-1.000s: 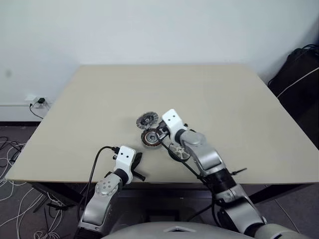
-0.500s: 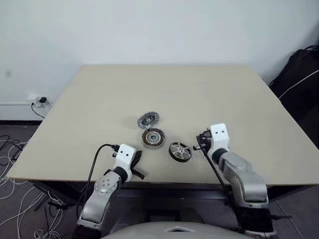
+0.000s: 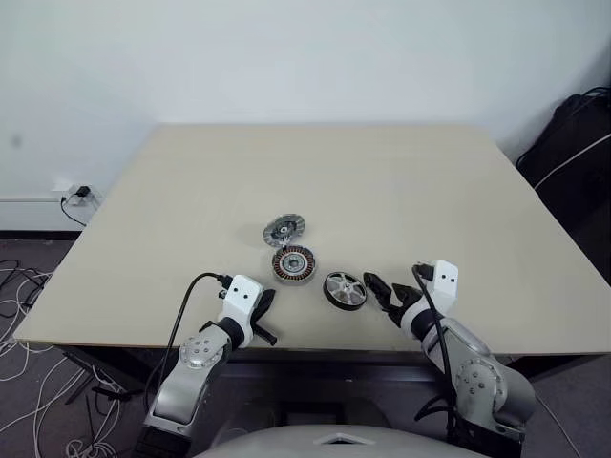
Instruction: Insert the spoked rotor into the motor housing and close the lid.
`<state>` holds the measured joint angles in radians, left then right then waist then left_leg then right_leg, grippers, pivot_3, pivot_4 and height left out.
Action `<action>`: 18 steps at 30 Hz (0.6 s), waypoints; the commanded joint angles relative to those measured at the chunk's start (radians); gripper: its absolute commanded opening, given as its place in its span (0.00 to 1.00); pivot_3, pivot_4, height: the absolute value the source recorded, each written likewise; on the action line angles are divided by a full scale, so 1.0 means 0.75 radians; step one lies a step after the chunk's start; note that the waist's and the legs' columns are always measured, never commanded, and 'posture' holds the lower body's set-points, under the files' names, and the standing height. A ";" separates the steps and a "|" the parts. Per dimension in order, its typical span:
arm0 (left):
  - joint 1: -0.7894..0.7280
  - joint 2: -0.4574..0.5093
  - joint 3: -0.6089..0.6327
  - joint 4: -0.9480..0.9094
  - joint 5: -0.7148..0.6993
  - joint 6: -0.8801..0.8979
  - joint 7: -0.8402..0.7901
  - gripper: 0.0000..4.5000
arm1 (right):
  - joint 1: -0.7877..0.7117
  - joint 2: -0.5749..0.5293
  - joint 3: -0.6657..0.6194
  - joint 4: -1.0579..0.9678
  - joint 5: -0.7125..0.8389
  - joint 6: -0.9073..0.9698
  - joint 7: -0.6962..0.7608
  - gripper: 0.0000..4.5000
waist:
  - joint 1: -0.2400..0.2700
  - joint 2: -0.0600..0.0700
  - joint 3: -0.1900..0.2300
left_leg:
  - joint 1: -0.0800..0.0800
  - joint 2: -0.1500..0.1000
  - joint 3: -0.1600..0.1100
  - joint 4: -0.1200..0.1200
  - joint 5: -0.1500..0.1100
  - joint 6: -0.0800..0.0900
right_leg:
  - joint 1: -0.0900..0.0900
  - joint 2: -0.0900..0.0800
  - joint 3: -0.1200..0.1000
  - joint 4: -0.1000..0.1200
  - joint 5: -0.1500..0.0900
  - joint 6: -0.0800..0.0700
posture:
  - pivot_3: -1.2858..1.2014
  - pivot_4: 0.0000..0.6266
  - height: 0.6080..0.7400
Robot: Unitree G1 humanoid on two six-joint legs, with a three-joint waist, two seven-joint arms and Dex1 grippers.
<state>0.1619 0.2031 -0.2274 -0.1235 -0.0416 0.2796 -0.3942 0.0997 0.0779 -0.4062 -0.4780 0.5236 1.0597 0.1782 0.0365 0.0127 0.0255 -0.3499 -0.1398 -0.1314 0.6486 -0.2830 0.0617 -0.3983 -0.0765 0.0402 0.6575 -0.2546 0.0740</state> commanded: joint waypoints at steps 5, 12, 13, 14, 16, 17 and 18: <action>-0.009 0.007 -0.002 -0.051 -0.006 0.006 -0.008 0.00 | -0.078 0.086 -0.245 0.033 0.419 0.226 -0.121 1.00 | -0.001 0.001 0.000 | 0.000 0.000 0.000 0.000 0.000 0.000 | 0.000 0.000 0.000 0.000 0.000 0.000 | 0.52 0.00 1.00; -0.002 0.002 -0.005 -0.055 -0.008 0.014 -0.006 0.00 | -0.091 0.101 -0.356 0.190 0.743 0.322 -0.279 1.00 | -0.004 0.003 0.001 | 0.000 0.000 0.000 -0.001 -0.001 0.001 | 0.000 0.000 0.000 -0.001 0.000 0.000 | 0.52 0.00 1.00; 0.000 0.001 -0.005 -0.056 -0.008 0.015 -0.005 0.00 | -0.086 0.099 -0.356 0.216 0.767 0.323 -0.303 1.00 | -0.005 0.003 0.001 | 0.000 0.000 0.000 -0.001 -0.001 0.001 | 0.000 0.000 0.000 -0.001 0.000 0.000 | 0.52 0.00 1.00; 0.001 0.001 -0.005 -0.056 -0.008 0.015 -0.005 0.00 | -0.081 0.097 -0.353 0.238 0.792 0.322 -0.328 1.00 | -0.007 0.003 0.001 | 0.000 0.000 0.000 -0.001 -0.001 0.001 | 0.000 0.000 0.000 -0.002 0.000 0.000 | 0.52 0.00 1.00; 0.004 0.000 -0.004 -0.056 -0.009 0.015 -0.004 0.00 | -0.071 0.093 -0.339 0.271 0.842 0.314 -0.365 1.00 | -0.009 0.004 0.002 | 0.000 0.000 0.000 -0.001 -0.001 0.002 | 0.000 0.000 0.001 -0.002 0.000 0.000 | 0.52 0.00 1.00; 0.006 0.000 -0.003 -0.058 -0.009 0.015 -0.004 0.00 | -0.066 0.092 -0.327 0.280 0.863 0.309 -0.377 1.00 | -0.010 0.004 0.002 | 0.000 0.000 0.000 -0.001 -0.001 0.002 | 0.000 0.000 0.000 -0.002 0.000 0.000 | 0.52 0.00 1.00; 0.007 0.000 -0.003 -0.058 -0.009 0.016 -0.004 0.00 | -0.063 0.093 -0.315 0.293 0.886 0.305 -0.387 1.00 | -0.010 0.005 0.002 | 0.000 0.000 0.001 -0.001 -0.001 0.002 | 0.000 0.000 0.001 -0.002 -0.001 0.000 | 0.52 0.00 1.00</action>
<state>0.1722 0.2021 -0.2277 -0.1235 -0.0420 0.2970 -0.3952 0.0563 0.1082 -0.6651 -0.2532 1.1330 1.2959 -0.1016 0.0289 0.0164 0.0269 -0.3502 -0.1396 -0.1309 0.6479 -0.2839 0.0633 -0.3982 -0.0768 0.0406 0.6556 -0.2551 0.0746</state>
